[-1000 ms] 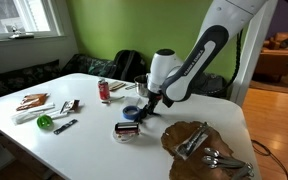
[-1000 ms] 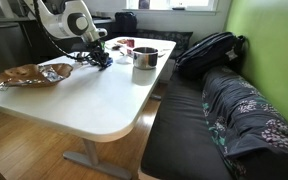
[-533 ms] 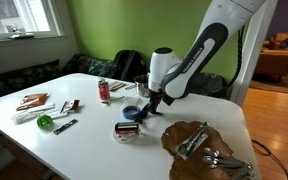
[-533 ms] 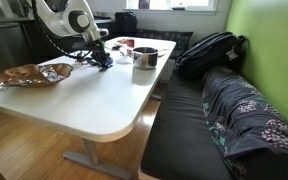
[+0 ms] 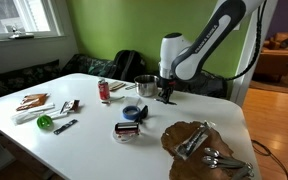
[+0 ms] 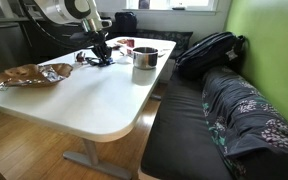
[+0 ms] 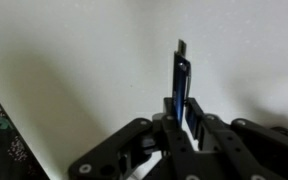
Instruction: Pick up the pen on the right side of the masking tape and put it in the pot
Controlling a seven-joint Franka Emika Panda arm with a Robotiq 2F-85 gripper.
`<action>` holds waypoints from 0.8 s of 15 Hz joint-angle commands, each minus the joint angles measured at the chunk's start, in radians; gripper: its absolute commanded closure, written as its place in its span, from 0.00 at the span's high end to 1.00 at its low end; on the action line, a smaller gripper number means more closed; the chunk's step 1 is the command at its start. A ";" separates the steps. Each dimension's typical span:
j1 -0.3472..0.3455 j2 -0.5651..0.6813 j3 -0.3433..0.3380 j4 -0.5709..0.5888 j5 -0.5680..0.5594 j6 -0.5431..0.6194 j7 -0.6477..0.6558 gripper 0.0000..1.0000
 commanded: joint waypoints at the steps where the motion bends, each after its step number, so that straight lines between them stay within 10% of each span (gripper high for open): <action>1: -0.006 -0.130 -0.009 -0.117 -0.067 0.058 0.032 0.04; 4: -0.023 -0.109 -0.002 -0.065 -0.083 0.045 0.053 0.17; 12: -0.045 -0.049 -0.068 0.058 -0.156 0.121 0.072 0.04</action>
